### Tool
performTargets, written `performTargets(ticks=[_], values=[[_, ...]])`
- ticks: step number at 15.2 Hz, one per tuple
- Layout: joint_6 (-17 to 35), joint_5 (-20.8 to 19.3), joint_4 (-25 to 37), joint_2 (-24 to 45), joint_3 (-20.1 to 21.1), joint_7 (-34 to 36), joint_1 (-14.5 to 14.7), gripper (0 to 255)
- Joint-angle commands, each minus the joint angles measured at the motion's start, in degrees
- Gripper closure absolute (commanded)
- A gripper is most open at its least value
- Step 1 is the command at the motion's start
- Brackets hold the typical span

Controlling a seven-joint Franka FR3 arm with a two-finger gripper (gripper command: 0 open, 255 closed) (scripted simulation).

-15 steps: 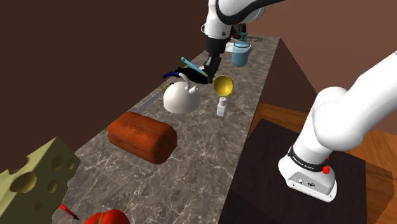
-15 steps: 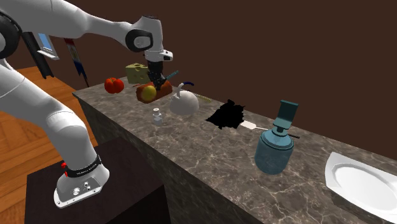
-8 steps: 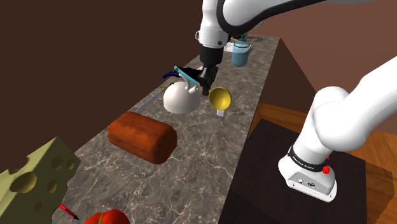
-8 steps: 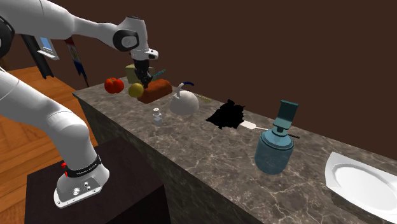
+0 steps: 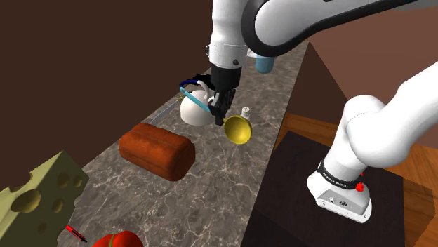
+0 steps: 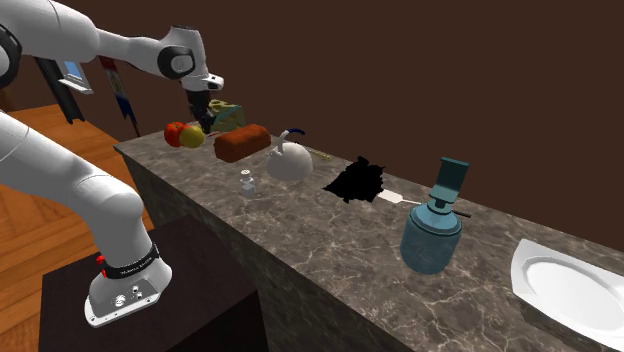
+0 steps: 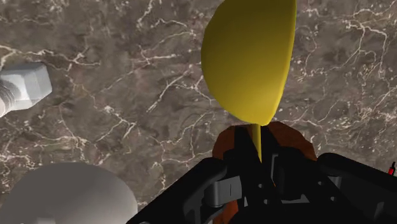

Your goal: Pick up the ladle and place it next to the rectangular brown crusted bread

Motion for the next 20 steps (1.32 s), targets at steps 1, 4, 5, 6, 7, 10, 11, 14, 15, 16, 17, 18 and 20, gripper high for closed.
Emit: performTargets(ticks=[1,4,5,6,7,10,11,14,15,16,17,18,20], values=[[0.26,0.87,0.37,0.06,2.35,3.08,1.17,255],[1.01,1.86,1.54,1.13,5.82,7.43,2.67,255],[1.27,2.11,2.06,1.62,6.99,8.89,3.12,255],[1.54,2.33,2.64,2.18,8.18,10.37,3.53,255],[1.81,2.49,3.28,2.80,9.37,11.86,3.92,255],[2.63,2.62,5.59,5.06,12.98,16.42,4.91,255],[2.90,2.53,6.49,5.95,14.20,17.99,5.19,255],[3.70,1.77,9.53,9.01,17.88,22.84,5.86,255],[3.95,1.34,10.66,10.17,19.12,24.52,6.04,255],[4.20,0.79,11.89,11.43,20.40,26.28,6.20,255],[4.98,0.81,11.26,11.60,20.52,26.25,6.22,255],[5.77,0.83,10.65,11.79,20.65,26.23,6.24,255],[7.37,0.84,9.45,12.21,20.92,26.19,6.27,255]])
